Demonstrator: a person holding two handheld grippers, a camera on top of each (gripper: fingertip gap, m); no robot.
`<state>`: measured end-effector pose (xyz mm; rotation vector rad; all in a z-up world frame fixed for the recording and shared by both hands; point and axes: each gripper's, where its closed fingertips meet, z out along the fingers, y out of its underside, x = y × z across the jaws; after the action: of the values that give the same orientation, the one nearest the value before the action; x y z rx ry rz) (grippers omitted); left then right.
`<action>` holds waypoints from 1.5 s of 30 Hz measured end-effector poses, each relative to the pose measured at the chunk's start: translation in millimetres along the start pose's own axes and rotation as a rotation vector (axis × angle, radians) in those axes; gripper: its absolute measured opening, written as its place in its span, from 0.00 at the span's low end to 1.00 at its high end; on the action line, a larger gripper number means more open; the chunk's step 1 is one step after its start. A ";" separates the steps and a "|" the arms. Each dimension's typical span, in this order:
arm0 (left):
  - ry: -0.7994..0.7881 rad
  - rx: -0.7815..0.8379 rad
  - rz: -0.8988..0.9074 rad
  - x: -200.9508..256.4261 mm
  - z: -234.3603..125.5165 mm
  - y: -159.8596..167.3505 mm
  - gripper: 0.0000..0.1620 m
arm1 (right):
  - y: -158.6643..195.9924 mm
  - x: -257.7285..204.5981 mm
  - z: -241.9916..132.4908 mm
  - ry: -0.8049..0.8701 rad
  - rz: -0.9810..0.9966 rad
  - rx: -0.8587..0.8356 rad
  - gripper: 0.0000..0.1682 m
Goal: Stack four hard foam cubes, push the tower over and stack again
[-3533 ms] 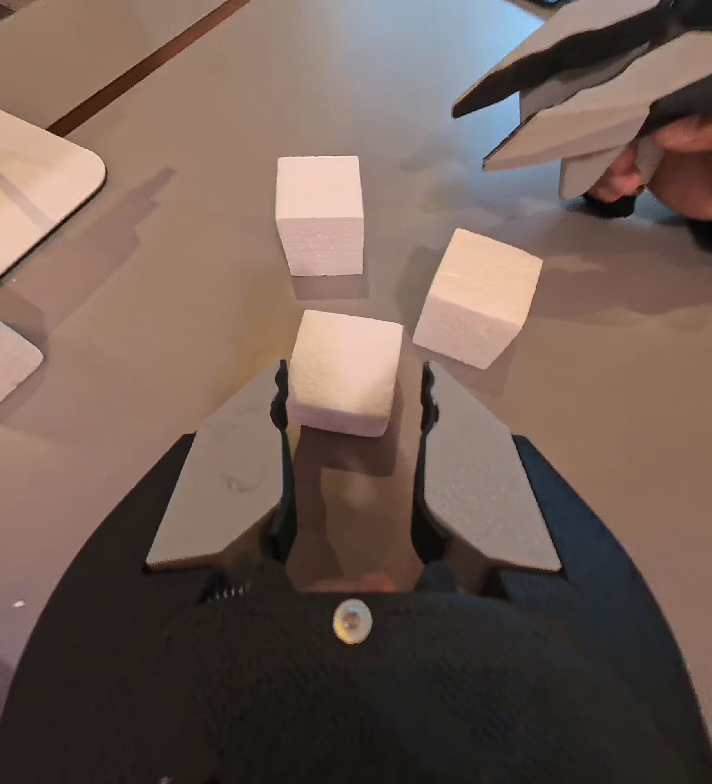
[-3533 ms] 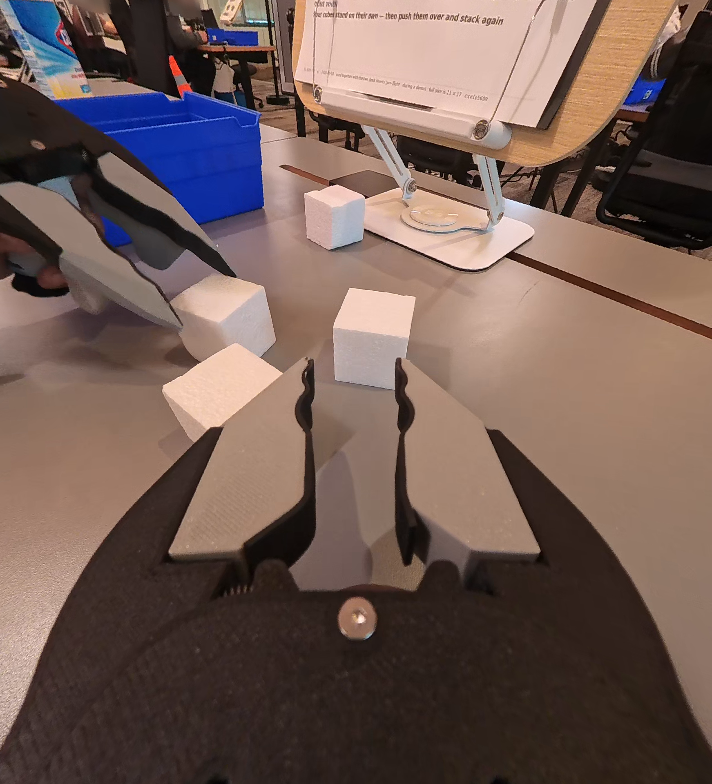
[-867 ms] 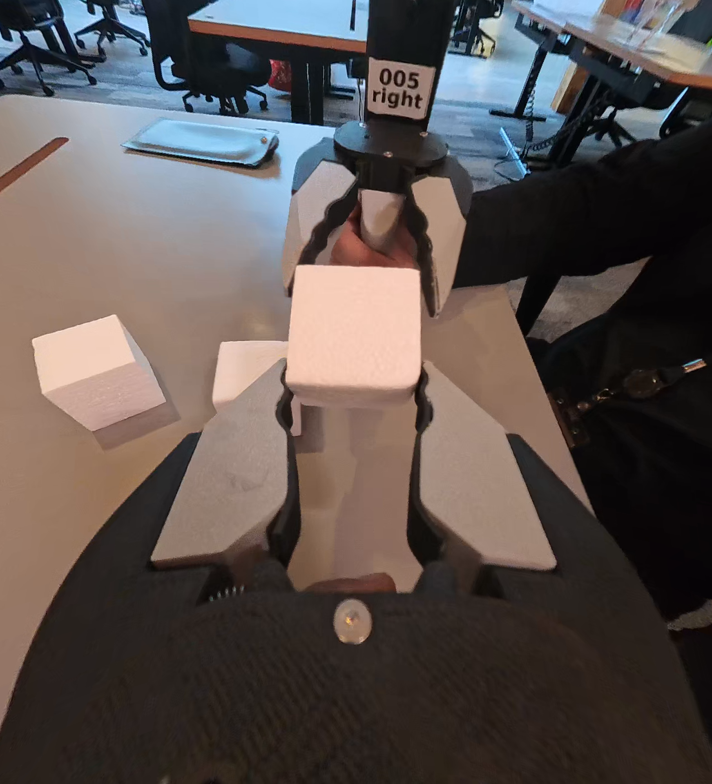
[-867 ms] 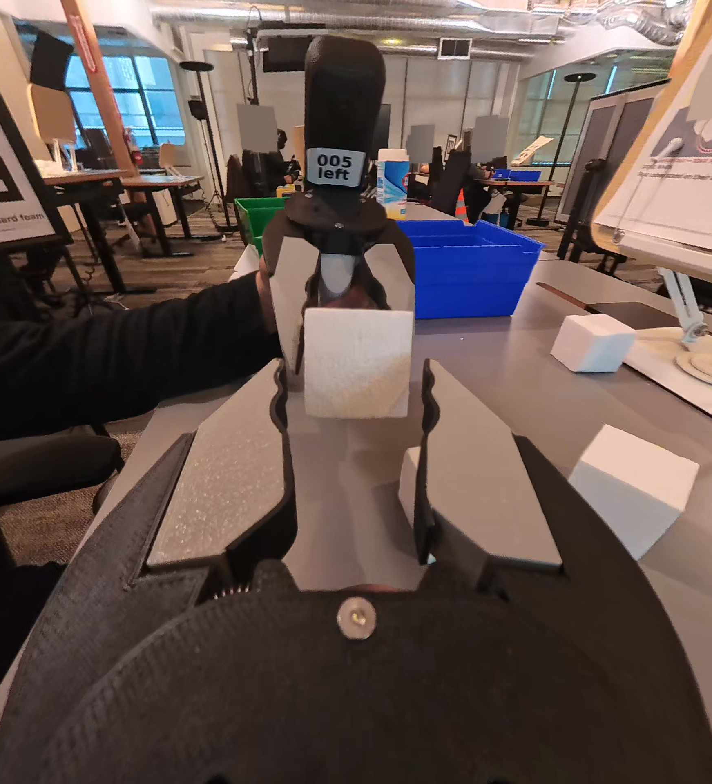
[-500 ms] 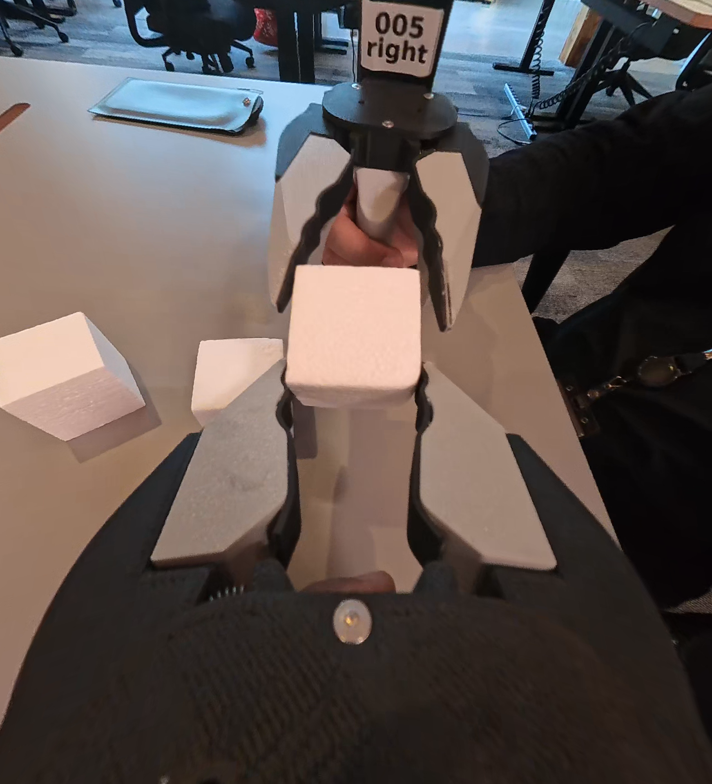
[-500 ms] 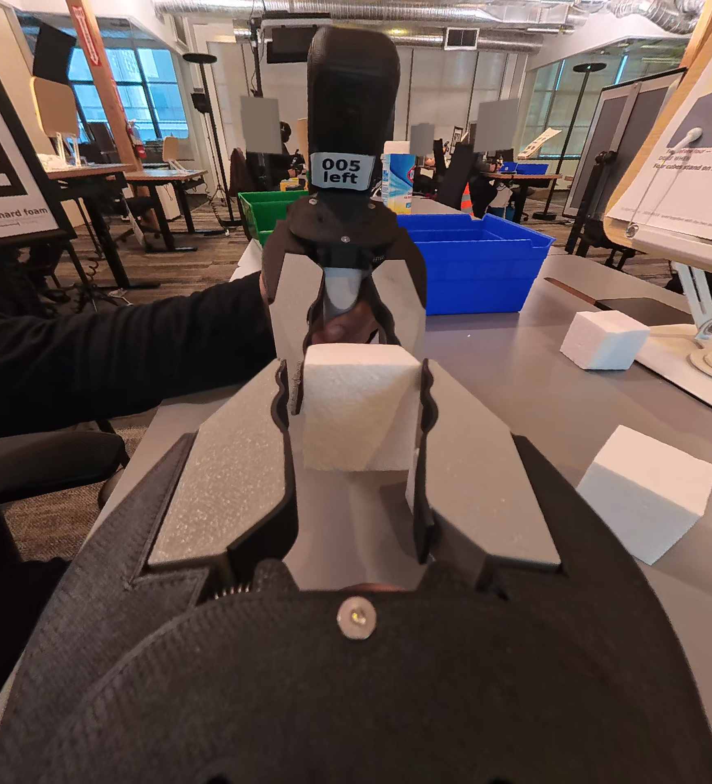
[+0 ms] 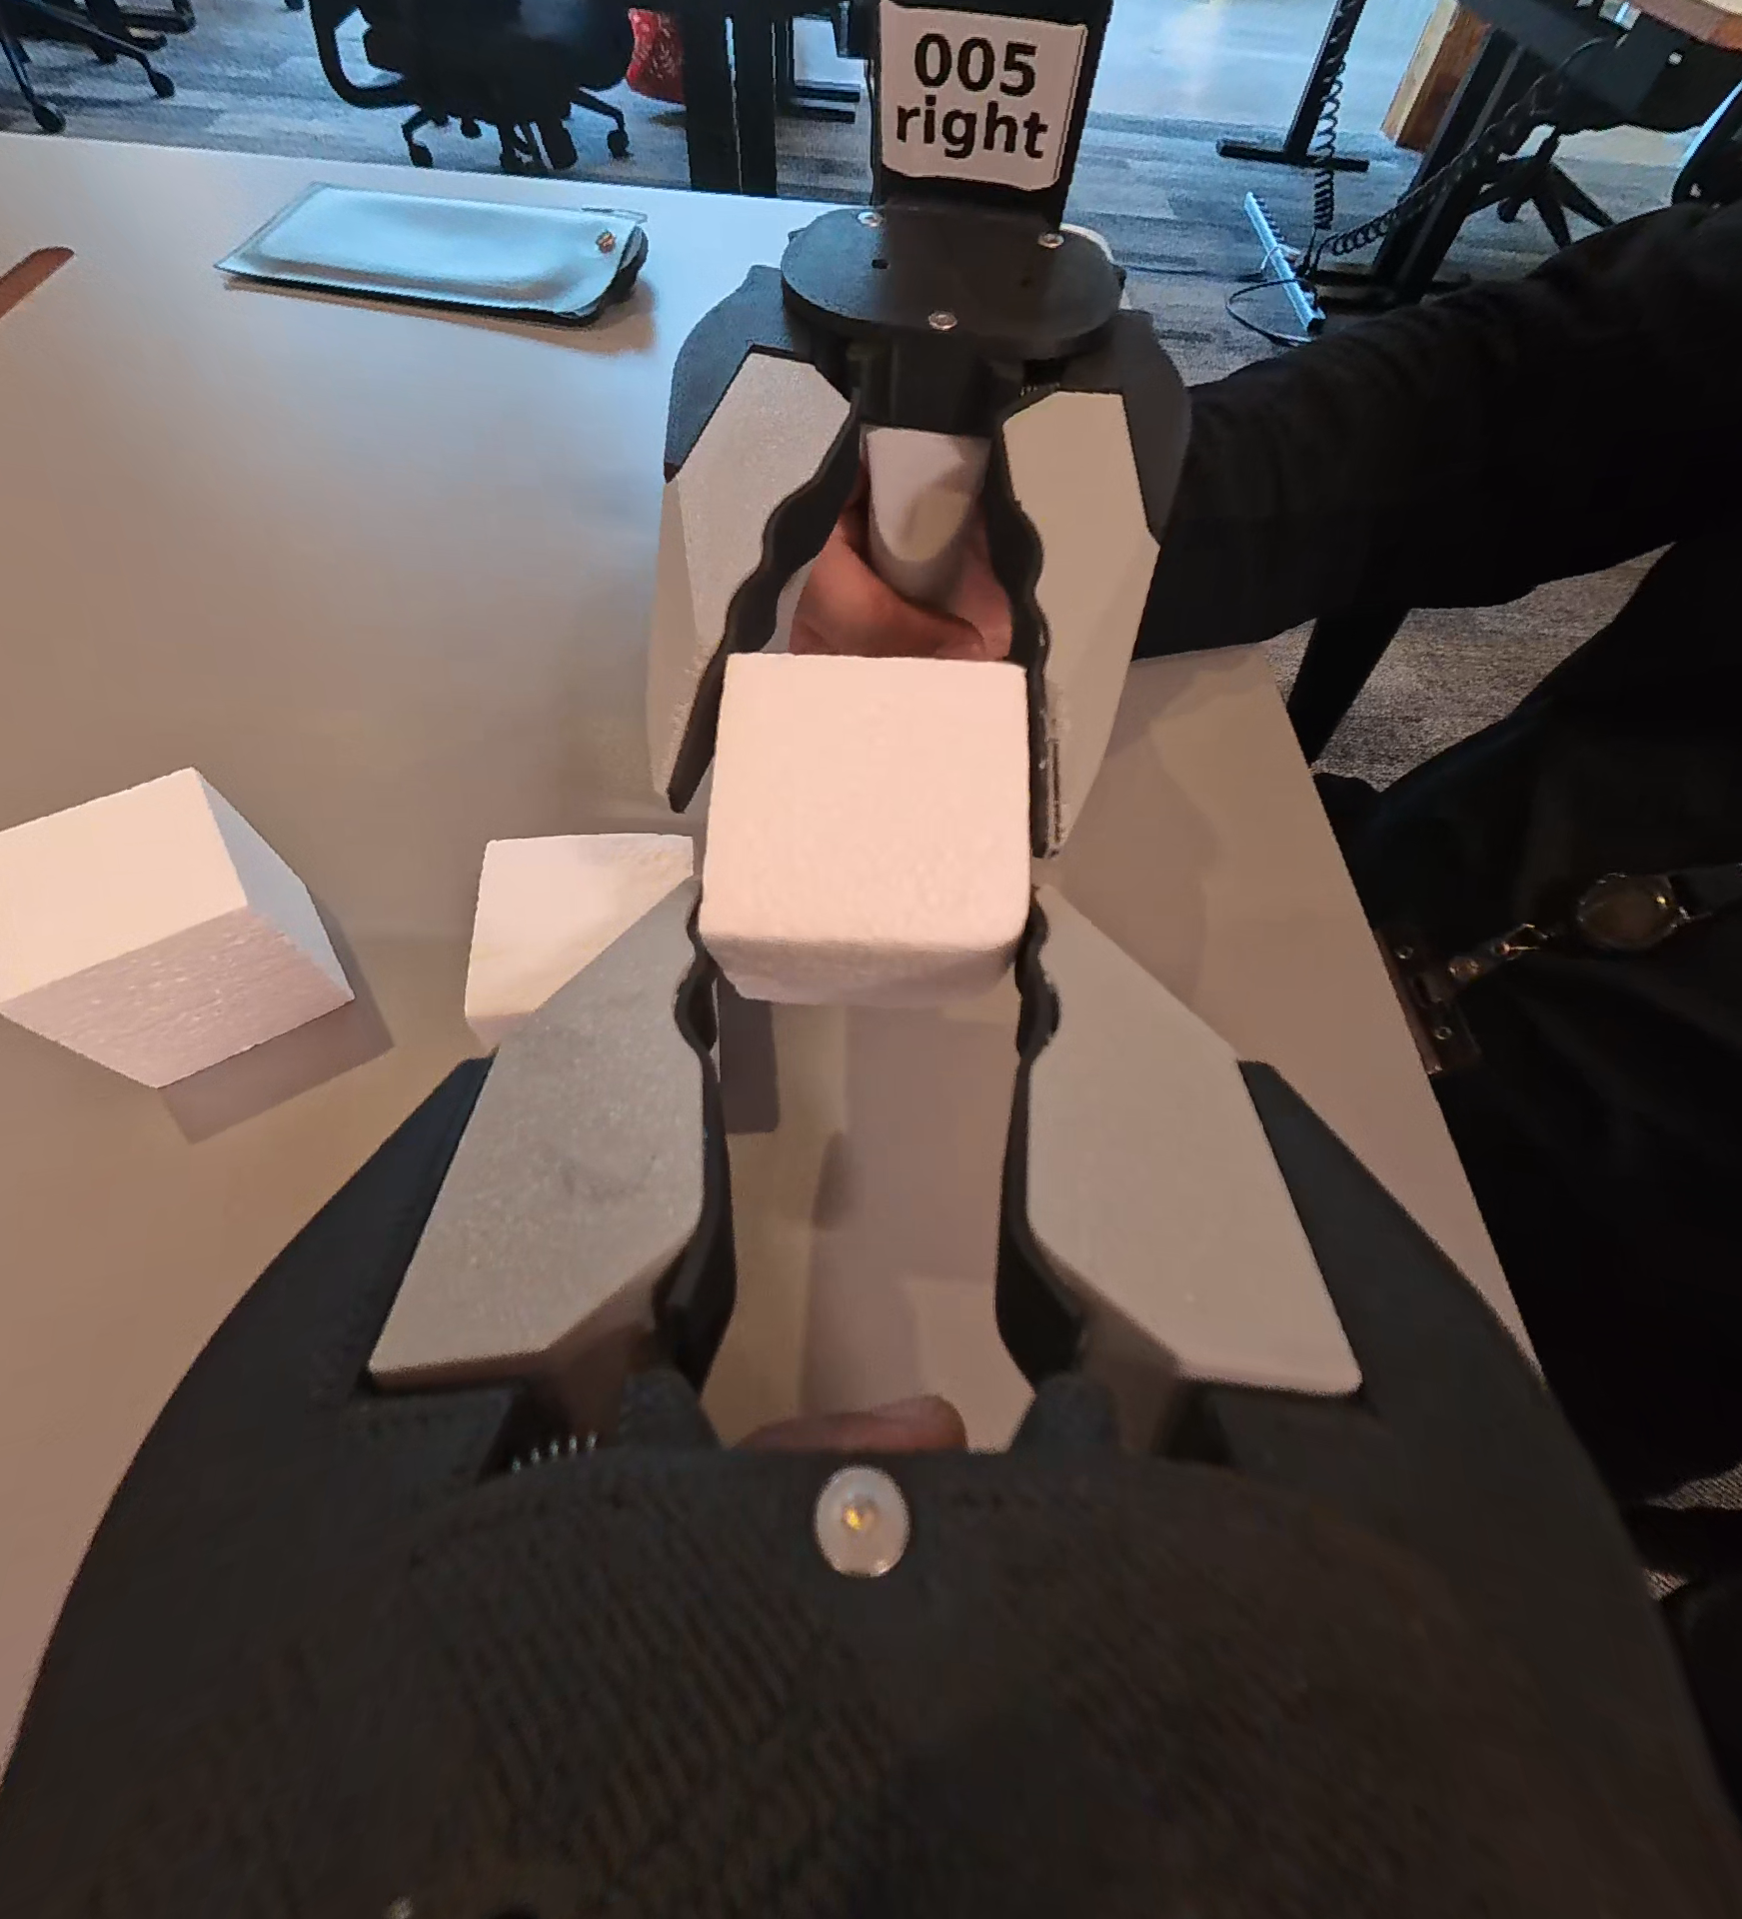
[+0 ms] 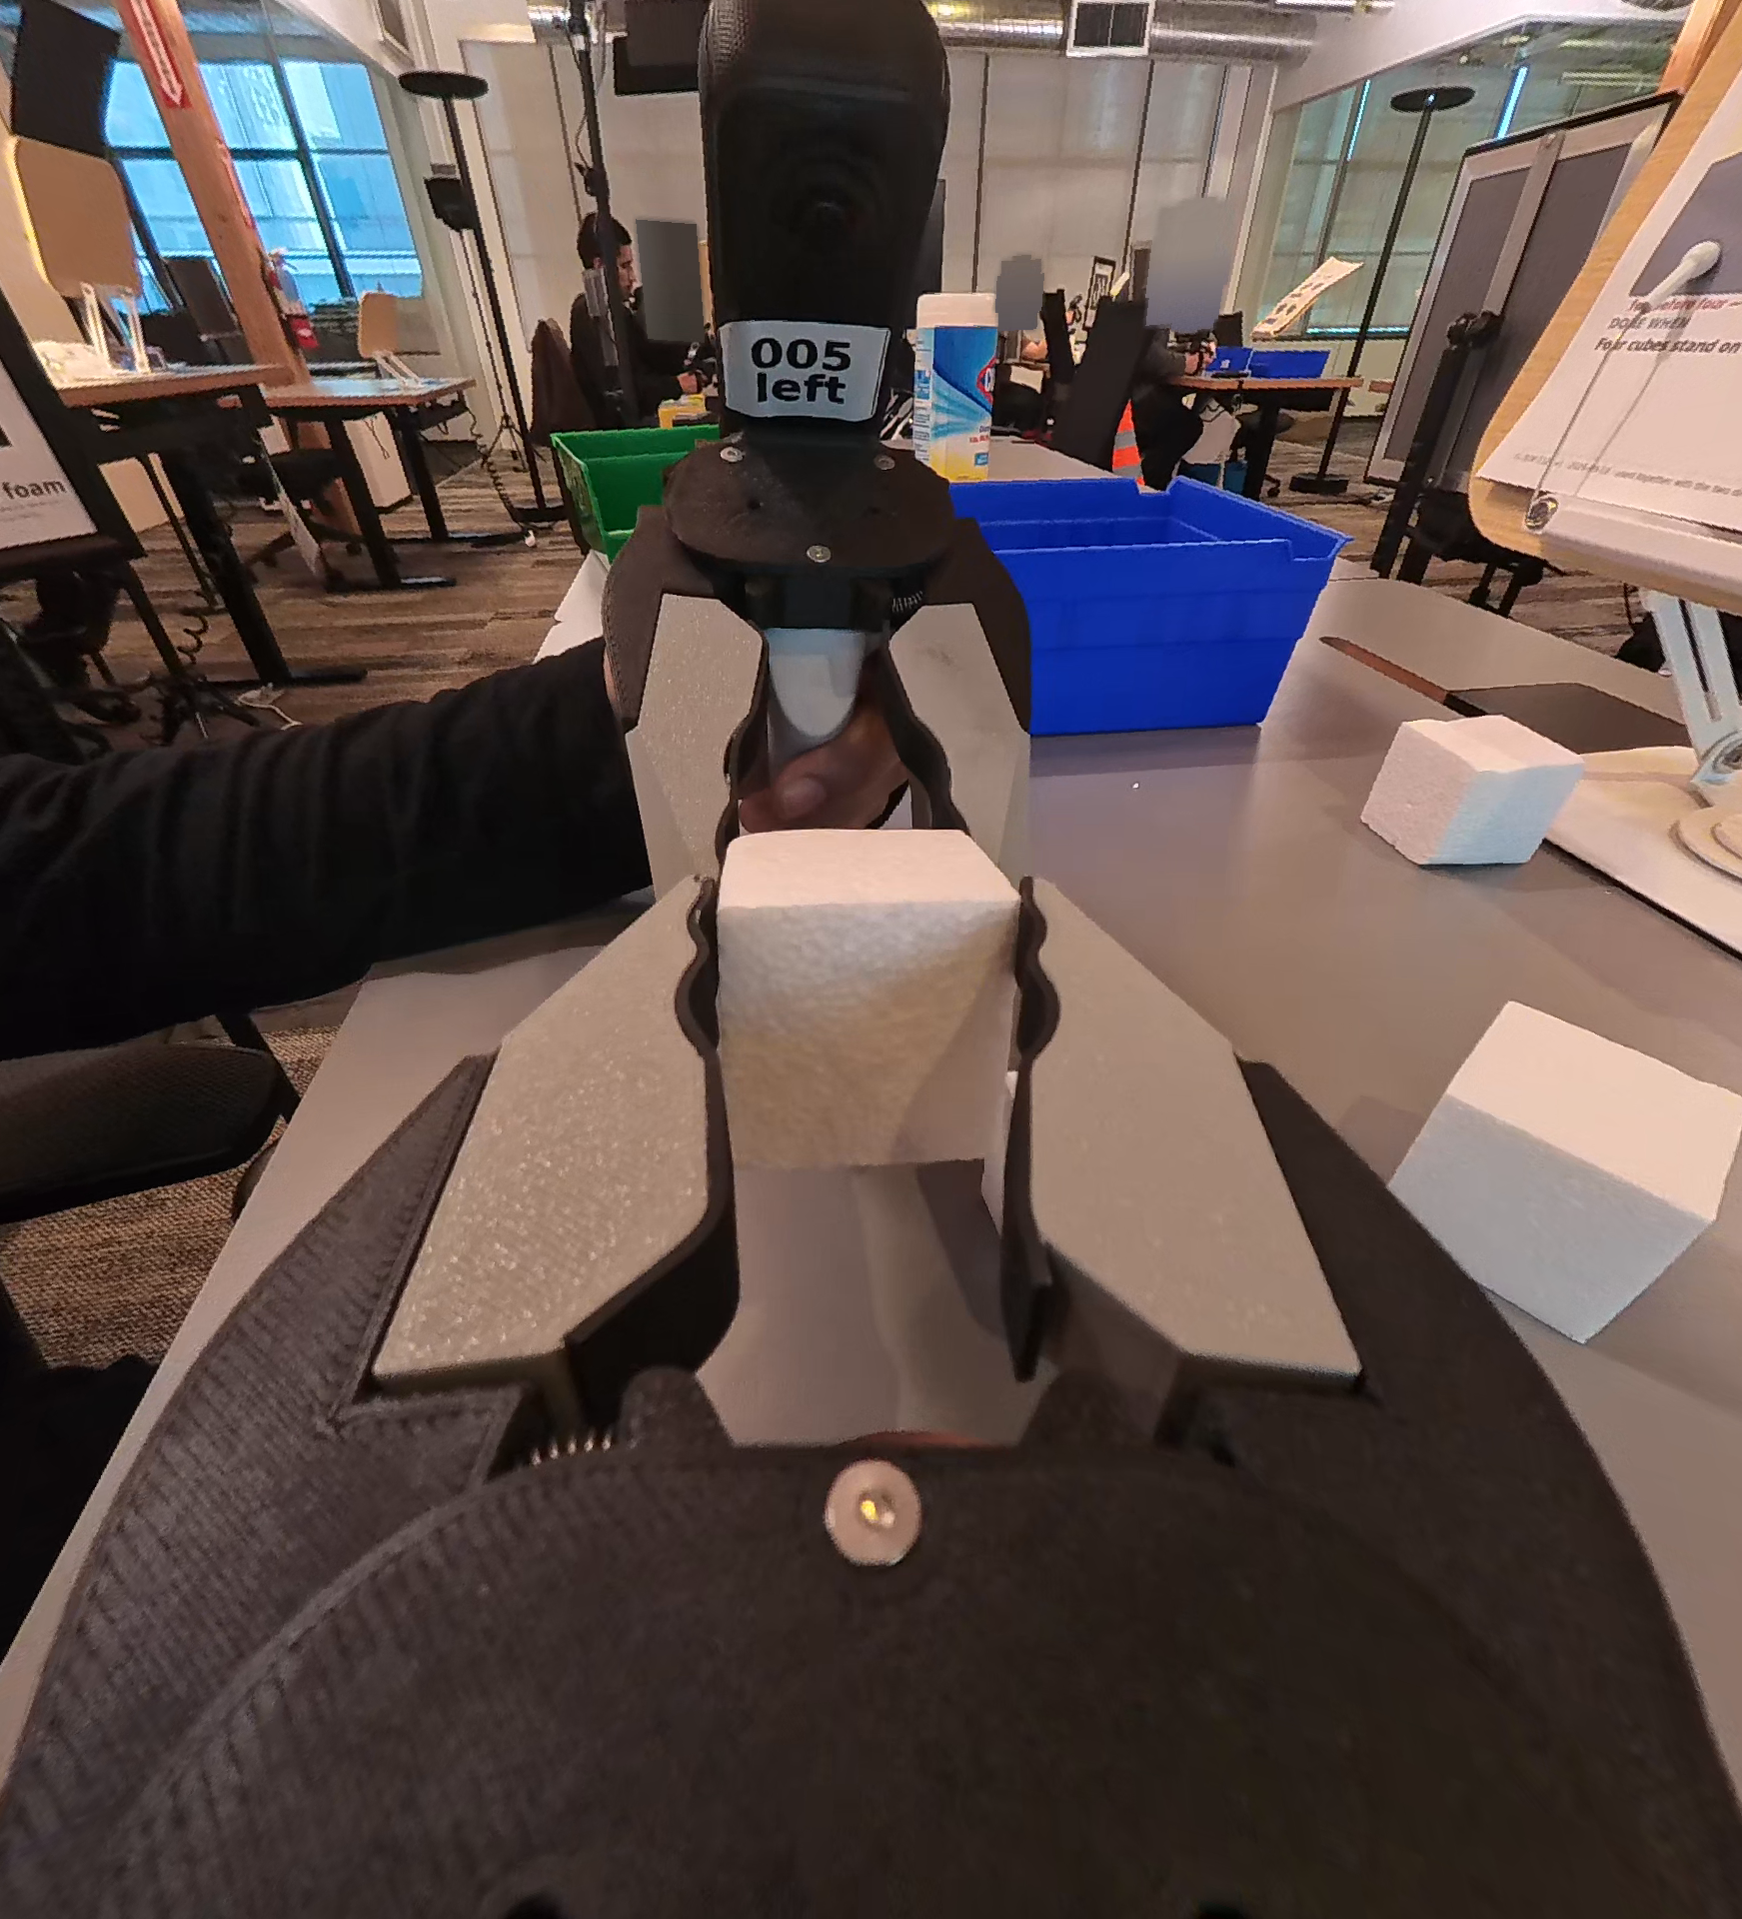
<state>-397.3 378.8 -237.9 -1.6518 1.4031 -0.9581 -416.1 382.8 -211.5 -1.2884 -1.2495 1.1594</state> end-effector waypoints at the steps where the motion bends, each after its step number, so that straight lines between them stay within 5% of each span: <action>1: -0.001 -0.002 0.000 -0.1 0.0 0.3 0.35 | 0.3 0.1 0.1 0.001 0.000 -0.003 0.33; 31: -0.141 0.124 -0.037 -26.7 -28.8 -16.2 0.30 | -18.6 29.1 -20.8 0.069 0.076 0.111 0.32; 45: -0.262 0.235 -0.202 -64.5 -50.3 -18.8 0.30 | -7.6 48.4 -21.1 -0.136 0.010 0.125 0.32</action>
<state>-442.0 441.0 -203.7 -1.6907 0.9274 -0.9394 -394.7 430.7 -202.6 -1.1404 -1.2486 1.3289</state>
